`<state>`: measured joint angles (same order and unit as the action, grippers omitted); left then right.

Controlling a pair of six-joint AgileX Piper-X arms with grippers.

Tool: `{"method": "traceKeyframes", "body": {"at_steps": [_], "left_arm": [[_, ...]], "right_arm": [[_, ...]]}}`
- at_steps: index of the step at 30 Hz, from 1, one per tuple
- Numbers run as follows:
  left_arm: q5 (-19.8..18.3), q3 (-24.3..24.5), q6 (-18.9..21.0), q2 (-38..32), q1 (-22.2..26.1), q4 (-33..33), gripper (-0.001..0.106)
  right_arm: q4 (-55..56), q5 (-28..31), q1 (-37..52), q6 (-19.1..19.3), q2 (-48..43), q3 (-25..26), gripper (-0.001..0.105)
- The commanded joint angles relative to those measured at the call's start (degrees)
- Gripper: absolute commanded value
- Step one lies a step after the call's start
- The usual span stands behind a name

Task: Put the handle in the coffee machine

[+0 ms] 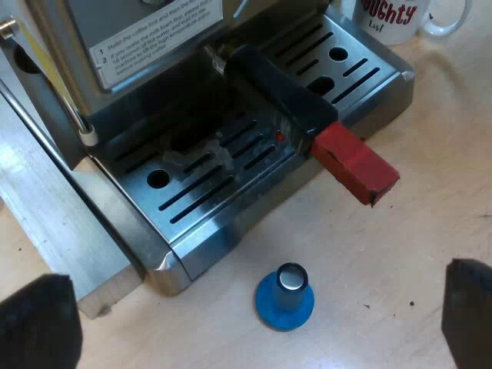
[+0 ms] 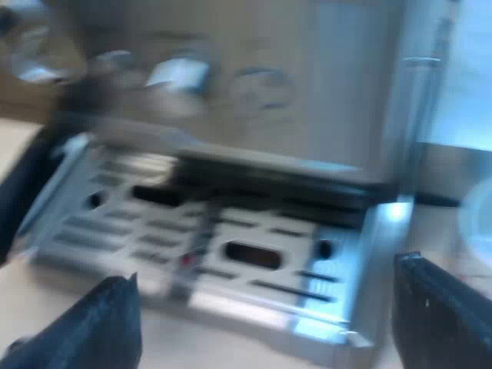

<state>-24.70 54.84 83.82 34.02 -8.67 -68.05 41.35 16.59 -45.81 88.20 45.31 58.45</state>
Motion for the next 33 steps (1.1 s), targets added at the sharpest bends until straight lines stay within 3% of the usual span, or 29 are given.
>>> {"method": "traceKeyframes", "body": {"at_steps": [1,3,7,15,19,26,33], "left_arm": [[1.0,0.4,0.9,-0.2,0.0,0.6,0.097],[1.2,0.4,0.9,-0.4,0.0,0.6,0.097],[5.9,0.8,0.9,-1.1,0.0,1.4,0.097],[7.0,1.0,2.6,-4.9,0.0,4.6,0.097],[10.4,1.0,3.0,-8.1,0.0,4.4,0.097],[11.1,1.0,1.0,-13.3,0.6,1.3,0.097],[11.0,1.0,1.2,-18.5,5.7,-0.9,0.097]], "right_arm": [[2.2,-2.8,4.5,0.3,-2.4,0.7,0.069],[3.0,-2.8,7.1,0.5,-3.8,0.7,0.069],[8.5,-5.0,16.6,3.8,-10.1,0.7,0.069],[17.0,-5.0,26.3,10.2,-16.4,0.7,0.069],[18.1,-5.3,27.6,10.4,-18.4,0.7,0.069],[18.1,-3.4,27.6,7.9,-19.1,0.5,0.069],[19.1,-2.3,27.6,4.5,-19.1,-0.8,0.069]]}}
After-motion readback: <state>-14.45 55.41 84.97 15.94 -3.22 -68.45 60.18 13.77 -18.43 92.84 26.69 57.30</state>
